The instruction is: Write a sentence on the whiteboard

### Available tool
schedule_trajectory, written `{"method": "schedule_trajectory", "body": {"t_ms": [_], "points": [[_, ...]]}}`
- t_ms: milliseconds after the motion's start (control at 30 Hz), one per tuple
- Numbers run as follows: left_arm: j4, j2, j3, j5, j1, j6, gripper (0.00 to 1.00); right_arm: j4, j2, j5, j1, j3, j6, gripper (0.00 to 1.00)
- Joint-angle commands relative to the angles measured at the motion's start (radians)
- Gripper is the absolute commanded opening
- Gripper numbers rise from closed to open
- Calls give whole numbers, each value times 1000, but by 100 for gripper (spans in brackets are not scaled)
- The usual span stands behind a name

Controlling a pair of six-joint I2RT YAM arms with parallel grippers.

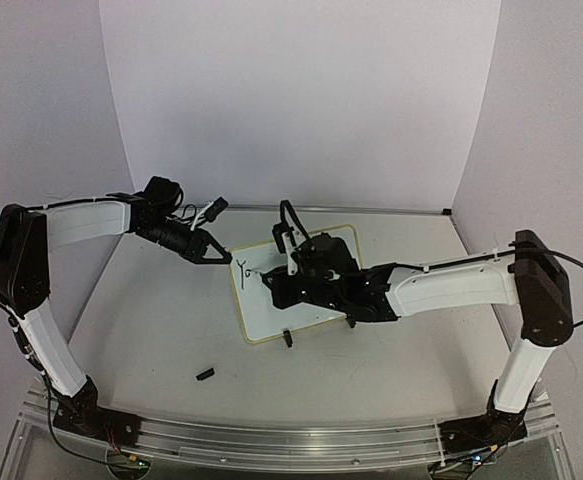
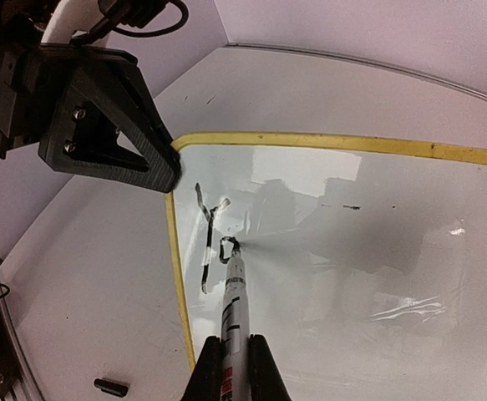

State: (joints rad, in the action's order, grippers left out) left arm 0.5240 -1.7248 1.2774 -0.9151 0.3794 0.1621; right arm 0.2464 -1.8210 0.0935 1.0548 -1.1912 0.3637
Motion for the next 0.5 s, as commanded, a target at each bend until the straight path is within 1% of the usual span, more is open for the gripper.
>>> {"method": "schedule_trajectory", "body": {"t_ms": [0, 133, 233, 467], "points": [[15, -13, 45, 12, 9, 42, 0, 35, 41, 7, -2, -32, -6, 0], [18, -12, 43, 13, 9, 43, 0, 54, 73, -19, -1, -11, -7, 0], [15, -11, 44, 12, 9, 43, 0, 57, 89, -11, -2, -1, -7, 0], [17, -10, 43, 13, 9, 42, 0, 51, 53, 4, -3, -17, 1, 0]]}}
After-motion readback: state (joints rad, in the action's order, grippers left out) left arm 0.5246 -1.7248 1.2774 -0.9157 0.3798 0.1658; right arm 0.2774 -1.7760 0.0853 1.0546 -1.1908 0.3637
